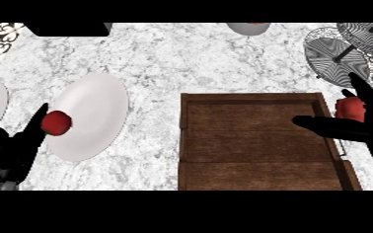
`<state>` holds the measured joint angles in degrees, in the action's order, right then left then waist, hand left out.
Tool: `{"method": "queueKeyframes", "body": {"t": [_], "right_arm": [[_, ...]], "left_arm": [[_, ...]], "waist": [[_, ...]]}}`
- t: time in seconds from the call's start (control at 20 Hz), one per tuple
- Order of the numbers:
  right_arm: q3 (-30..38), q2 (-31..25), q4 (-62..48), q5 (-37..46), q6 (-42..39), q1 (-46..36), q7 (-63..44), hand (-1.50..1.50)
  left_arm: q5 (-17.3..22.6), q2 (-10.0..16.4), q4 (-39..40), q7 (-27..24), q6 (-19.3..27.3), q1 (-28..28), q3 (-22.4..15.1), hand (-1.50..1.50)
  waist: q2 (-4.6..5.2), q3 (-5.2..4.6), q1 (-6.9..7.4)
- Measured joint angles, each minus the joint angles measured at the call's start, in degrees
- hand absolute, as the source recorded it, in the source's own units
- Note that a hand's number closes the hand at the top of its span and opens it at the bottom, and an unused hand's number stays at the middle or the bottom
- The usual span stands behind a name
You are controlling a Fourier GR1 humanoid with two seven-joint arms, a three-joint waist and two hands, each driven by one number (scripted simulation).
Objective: Pick the bell pepper from the tray and place it in the tiered basket
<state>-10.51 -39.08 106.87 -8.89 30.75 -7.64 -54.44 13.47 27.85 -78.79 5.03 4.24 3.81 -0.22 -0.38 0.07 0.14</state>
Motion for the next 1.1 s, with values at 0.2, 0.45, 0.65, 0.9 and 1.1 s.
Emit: {"method": "queueKeyframes", "body": {"t": [0.2,0.45,0.65,0.9,1.1], "right_arm": [[-0.64,-2.25,2.97,0.56,-1.85,-1.07,-6.41,-1.5],[-0.11,-3.82,5.93,0.38,-2.65,2.36,-8.74,-1.5],[1.9,-3.06,7.16,-0.77,-2.57,5.56,-8.49,-1.5],[1.6,-0.28,9.4,0.12,-2.06,8.66,-7.73,-1.5],[1.19,2.12,8.38,1.44,-2.26,8.83,-7.1,-1.5]], "left_arm": [[0.04,-0.27,0.81,-0.13,-0.92,-0.23,0.76,0.0],[-0.21,-0.82,0.68,1.23,-1.14,-1.07,1.19,0.0],[-0.79,-1.38,-0.15,1.77,-1.52,-0.43,1.39,0.0],[-2.29,-2.52,-1.58,1.54,-1.63,0.79,1.5,0.0],[-2.89,-3.08,-0.62,1.55,-2.57,0.02,2.54,0.0]], "waist": [[0.03,0.08,-0.08],[0.07,0.11,-0.42],[0.11,0.1,-0.39],[0.11,0.17,-0.23],[0.16,0.14,-0.13]]}}
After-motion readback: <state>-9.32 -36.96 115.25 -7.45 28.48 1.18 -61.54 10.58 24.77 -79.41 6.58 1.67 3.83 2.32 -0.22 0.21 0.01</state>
